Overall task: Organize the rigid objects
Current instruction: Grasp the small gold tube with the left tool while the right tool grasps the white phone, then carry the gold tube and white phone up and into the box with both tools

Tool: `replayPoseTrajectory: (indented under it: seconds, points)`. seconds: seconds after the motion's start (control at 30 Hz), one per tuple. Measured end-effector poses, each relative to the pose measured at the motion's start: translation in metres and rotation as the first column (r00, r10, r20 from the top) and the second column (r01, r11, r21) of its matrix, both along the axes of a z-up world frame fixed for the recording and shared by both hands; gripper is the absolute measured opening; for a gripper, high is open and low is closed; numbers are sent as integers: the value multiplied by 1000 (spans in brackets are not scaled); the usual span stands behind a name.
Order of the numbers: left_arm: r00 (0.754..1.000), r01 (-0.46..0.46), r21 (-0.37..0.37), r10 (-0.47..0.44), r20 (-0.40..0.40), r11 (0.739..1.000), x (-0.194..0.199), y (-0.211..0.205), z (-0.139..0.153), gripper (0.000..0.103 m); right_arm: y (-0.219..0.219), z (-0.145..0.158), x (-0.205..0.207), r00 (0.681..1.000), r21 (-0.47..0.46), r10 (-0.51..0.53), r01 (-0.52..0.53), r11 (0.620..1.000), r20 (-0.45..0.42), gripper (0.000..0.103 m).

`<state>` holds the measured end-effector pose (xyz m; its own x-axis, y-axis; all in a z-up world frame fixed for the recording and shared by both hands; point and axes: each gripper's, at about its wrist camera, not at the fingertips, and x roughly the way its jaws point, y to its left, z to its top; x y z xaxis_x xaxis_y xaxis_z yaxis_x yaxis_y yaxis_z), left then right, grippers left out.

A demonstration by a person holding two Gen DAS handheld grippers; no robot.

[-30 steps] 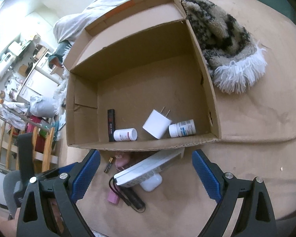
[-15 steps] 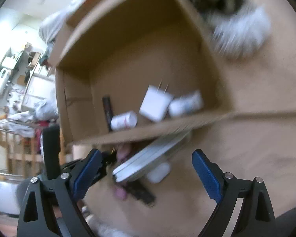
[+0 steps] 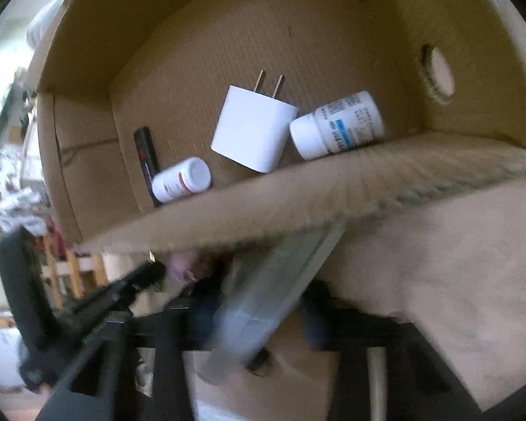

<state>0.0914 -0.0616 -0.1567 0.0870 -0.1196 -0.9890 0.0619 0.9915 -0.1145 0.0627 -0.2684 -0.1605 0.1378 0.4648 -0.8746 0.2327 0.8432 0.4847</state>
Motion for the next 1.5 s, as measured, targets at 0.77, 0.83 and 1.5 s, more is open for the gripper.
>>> replayPoseTrajectory:
  seconds: [0.77, 0.83, 1.5]
  points:
    - [998, -48, 3, 48, 44, 999, -3, 34, 22, 9, 24, 14, -34, 997, -99, 40, -33, 995, 66, 23]
    - [997, -55, 11, 54, 61, 998, -7, 38, 26, 9, 28, 21, -41, 996, -88, 36, -28, 996, 85, 23]
    - [950, -98, -42, 106, 294, 994, -27, 43, 124, 9, 7, 96, -53, 929, -14, 20, -16, 1000, 369, 23]
